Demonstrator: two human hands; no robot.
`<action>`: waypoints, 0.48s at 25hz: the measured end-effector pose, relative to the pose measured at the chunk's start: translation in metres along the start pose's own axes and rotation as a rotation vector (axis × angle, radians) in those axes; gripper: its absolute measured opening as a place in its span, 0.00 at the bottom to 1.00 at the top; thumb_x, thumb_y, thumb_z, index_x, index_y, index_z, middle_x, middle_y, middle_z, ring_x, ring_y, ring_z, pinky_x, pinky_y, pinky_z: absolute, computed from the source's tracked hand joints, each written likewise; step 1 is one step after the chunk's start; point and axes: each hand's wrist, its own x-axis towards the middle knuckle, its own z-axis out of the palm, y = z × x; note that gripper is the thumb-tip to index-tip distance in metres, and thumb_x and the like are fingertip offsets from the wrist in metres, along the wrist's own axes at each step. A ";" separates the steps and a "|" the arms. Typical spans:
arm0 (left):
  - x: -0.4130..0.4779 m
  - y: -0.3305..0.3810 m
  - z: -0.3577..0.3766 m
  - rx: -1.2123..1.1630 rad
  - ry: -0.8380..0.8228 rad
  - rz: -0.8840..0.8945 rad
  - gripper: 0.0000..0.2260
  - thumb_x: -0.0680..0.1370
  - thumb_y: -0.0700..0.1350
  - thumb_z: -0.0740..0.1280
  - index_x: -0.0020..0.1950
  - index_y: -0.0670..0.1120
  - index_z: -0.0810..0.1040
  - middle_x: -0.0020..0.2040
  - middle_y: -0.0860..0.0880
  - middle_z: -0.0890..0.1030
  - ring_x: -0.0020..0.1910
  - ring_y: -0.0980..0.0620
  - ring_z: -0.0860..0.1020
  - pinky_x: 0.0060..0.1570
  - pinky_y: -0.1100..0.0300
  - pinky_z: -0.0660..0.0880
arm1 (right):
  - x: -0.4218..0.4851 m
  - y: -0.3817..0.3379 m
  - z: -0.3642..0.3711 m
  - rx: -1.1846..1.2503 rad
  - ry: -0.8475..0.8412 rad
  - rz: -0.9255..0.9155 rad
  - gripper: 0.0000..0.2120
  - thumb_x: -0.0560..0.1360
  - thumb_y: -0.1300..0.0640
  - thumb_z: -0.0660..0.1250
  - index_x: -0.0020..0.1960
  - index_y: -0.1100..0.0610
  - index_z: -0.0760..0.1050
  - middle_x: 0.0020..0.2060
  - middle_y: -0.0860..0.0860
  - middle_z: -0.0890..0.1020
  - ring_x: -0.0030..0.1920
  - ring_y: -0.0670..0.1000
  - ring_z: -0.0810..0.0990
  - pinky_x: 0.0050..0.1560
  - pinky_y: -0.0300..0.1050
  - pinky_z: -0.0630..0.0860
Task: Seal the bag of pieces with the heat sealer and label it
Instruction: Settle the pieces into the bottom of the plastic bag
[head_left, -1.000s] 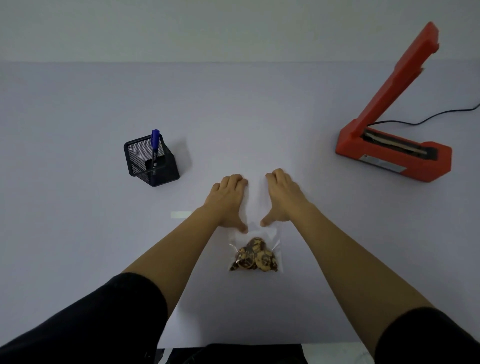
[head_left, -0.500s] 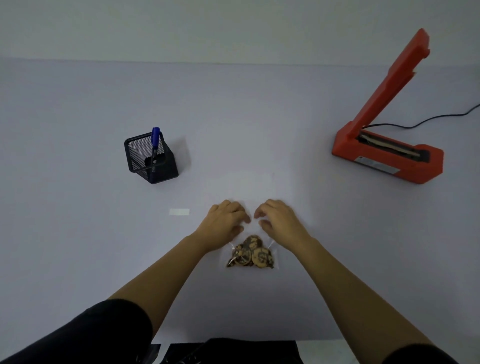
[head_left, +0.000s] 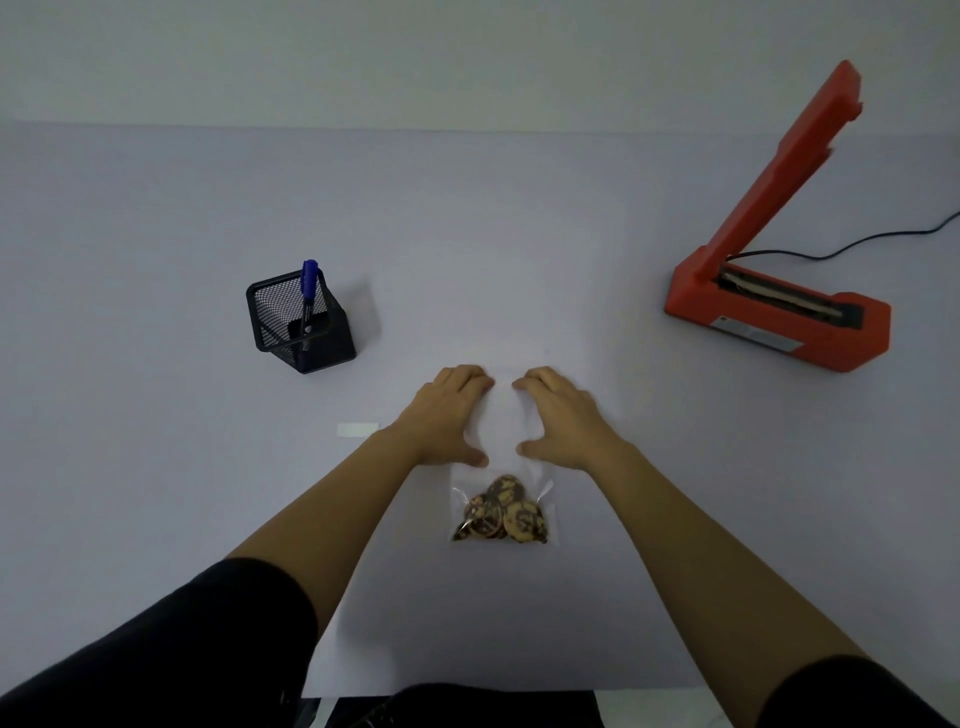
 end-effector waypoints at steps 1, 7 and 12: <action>0.001 -0.002 -0.001 0.007 -0.003 -0.006 0.46 0.64 0.58 0.76 0.74 0.45 0.57 0.73 0.47 0.59 0.71 0.47 0.58 0.68 0.54 0.59 | 0.002 0.000 -0.003 -0.011 -0.006 0.018 0.41 0.64 0.50 0.75 0.72 0.55 0.59 0.68 0.51 0.63 0.69 0.52 0.63 0.64 0.50 0.63; 0.004 -0.004 -0.006 0.101 0.026 -0.032 0.52 0.61 0.63 0.75 0.75 0.45 0.53 0.74 0.47 0.56 0.72 0.47 0.55 0.70 0.52 0.56 | 0.011 0.000 -0.012 -0.063 -0.073 0.100 0.55 0.61 0.46 0.78 0.75 0.58 0.47 0.74 0.53 0.51 0.74 0.55 0.52 0.71 0.55 0.56; -0.012 -0.001 0.006 0.026 0.156 -0.020 0.43 0.64 0.60 0.74 0.72 0.46 0.60 0.70 0.47 0.61 0.68 0.47 0.60 0.66 0.54 0.61 | -0.010 -0.005 -0.002 -0.030 0.074 0.024 0.41 0.66 0.52 0.74 0.72 0.56 0.55 0.69 0.54 0.59 0.70 0.55 0.58 0.65 0.51 0.59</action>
